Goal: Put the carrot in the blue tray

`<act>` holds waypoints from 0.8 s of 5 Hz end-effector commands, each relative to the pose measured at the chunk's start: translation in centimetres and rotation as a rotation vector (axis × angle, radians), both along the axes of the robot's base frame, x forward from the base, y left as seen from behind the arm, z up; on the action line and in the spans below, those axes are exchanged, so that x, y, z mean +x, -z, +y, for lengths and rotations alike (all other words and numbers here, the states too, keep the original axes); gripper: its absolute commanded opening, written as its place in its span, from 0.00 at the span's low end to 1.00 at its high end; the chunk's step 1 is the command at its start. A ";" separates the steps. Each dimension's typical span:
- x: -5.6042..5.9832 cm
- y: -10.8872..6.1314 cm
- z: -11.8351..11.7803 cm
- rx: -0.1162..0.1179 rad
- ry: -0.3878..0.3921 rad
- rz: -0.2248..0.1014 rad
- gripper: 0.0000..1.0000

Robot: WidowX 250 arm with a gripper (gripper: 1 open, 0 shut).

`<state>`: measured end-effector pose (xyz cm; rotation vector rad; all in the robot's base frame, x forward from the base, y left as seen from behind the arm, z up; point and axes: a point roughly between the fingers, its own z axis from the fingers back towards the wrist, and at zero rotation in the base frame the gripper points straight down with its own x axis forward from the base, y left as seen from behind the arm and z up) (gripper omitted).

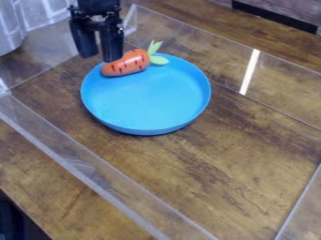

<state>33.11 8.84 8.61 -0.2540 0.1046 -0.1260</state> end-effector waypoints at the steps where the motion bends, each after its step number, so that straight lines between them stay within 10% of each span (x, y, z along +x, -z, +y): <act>1: -0.1 -3.6 0.5 0.029 -0.006 -0.099 1.00; 4: -0.6 -4.1 0.3 0.015 0.011 -0.103 1.00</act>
